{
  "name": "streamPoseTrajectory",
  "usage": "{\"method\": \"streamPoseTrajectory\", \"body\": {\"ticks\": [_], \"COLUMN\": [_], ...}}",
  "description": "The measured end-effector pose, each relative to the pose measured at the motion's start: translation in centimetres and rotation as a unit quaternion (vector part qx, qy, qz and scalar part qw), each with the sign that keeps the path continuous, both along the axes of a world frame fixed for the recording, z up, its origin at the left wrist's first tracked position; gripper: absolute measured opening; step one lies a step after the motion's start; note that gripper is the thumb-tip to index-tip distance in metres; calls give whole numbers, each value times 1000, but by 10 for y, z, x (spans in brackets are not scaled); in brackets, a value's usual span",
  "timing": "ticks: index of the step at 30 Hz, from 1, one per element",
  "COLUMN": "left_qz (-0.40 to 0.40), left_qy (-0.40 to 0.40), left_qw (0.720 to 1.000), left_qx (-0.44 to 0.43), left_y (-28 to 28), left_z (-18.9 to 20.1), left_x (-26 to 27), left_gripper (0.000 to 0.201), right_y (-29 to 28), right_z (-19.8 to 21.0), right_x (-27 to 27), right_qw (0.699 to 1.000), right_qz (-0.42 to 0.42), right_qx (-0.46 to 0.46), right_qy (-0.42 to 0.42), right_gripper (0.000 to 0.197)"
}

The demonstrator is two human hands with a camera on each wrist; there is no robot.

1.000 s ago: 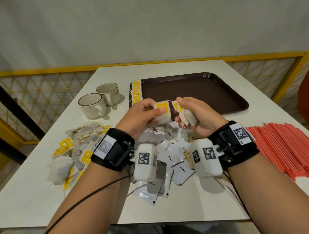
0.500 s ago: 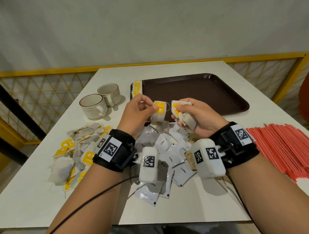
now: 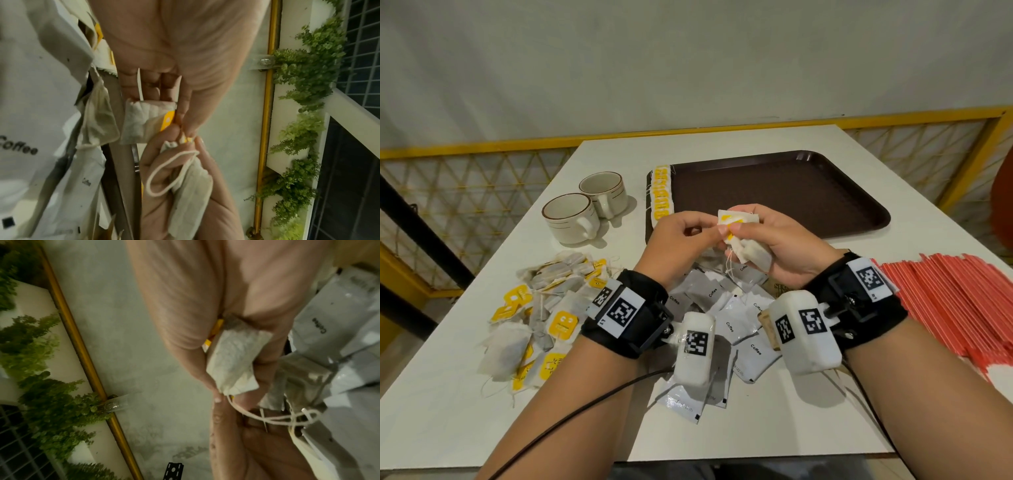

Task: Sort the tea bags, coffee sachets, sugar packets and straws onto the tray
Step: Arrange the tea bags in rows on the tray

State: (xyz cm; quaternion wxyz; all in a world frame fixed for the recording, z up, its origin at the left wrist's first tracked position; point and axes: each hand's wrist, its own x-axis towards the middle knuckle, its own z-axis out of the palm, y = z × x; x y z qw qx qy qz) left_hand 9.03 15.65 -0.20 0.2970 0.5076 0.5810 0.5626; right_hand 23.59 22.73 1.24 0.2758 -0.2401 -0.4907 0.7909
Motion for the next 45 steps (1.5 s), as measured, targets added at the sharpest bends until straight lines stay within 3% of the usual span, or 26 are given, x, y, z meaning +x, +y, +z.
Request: {"method": "streamPoseTrajectory", "body": {"ticks": [6,10,13,20,31,37,40,45], "left_qz": [49,91,67,-4,-23,9,25,-53], "left_qy": [-16,-39,-16,-12,0,-1,37,94], "left_qw": [998,995,998,1000,1000,1000,999,993], "left_qx": [19,23,-1,-3,-10,-5,-10,-49], "left_y": [2,2,0,-3,-1,1,-2,-8], "left_z": [1,4,5,5,4,1,3,7], "left_x": [-5,-18,-24,-11,-9,-18,-23,-24], "left_gripper": [7,11,11,6,14,18,17,15], "right_y": [2,10,14,7,11,14,17,11], "right_z": [-2,-1,-2,-10,-6,-5,-1,0], "right_x": [2,7,9,3,5,8,14,14], "right_qw": [999,997,989,968,971,963,957,952], "right_qz": [22,-18,-50,-25,-27,-63,-68,22], "right_qx": [7,39,118,235,227,247,264,290], "right_qy": [-43,-62,-68,-85,-75,-89,-95,-96], "right_gripper": [36,31,21,11,26,16,12,37]}}
